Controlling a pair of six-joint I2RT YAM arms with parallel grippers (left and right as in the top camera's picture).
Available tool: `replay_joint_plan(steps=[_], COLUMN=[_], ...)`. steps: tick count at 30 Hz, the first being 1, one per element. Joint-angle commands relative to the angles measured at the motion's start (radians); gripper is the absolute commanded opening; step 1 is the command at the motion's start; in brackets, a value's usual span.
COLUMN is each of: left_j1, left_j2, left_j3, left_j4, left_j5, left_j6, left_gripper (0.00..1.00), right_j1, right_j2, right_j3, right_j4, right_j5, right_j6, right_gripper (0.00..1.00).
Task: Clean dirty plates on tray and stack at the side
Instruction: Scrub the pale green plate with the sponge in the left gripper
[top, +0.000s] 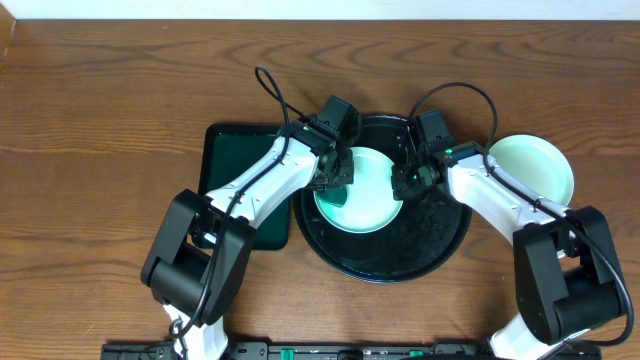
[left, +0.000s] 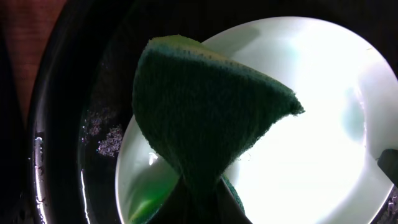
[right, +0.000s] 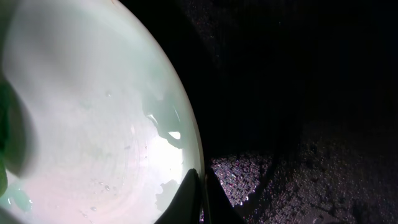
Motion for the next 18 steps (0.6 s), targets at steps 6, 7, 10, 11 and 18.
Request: replay_joint_plan(steps=[6, 7, 10, 11, 18], left_j1=[0.006, 0.006, 0.006, 0.006, 0.006], left_j2=[0.111, 0.127, 0.170, 0.182, 0.196], left_j3=[0.008, 0.008, 0.008, 0.008, 0.008], left_j4=[0.002, 0.002, 0.004, 0.004, 0.003], left_j5=[-0.025, -0.019, 0.054, 0.093, 0.378], left_j6=[-0.017, -0.016, -0.007, 0.000, 0.060], left_gripper=[0.07, 0.07, 0.07, 0.07, 0.07], right_j1=[0.008, 0.008, 0.008, 0.009, 0.014], right_j2=[-0.012, -0.012, -0.012, -0.012, -0.012], right_j3=[-0.006, -0.007, -0.006, -0.006, -0.007], right_j4=[0.000, 0.000, 0.001, 0.002, 0.004], right_j5=[0.005, 0.005, 0.005, 0.005, 0.005], right_j6=[-0.020, -0.020, -0.025, -0.031, -0.031], right_gripper=[0.01, 0.01, 0.01, 0.01, 0.01])
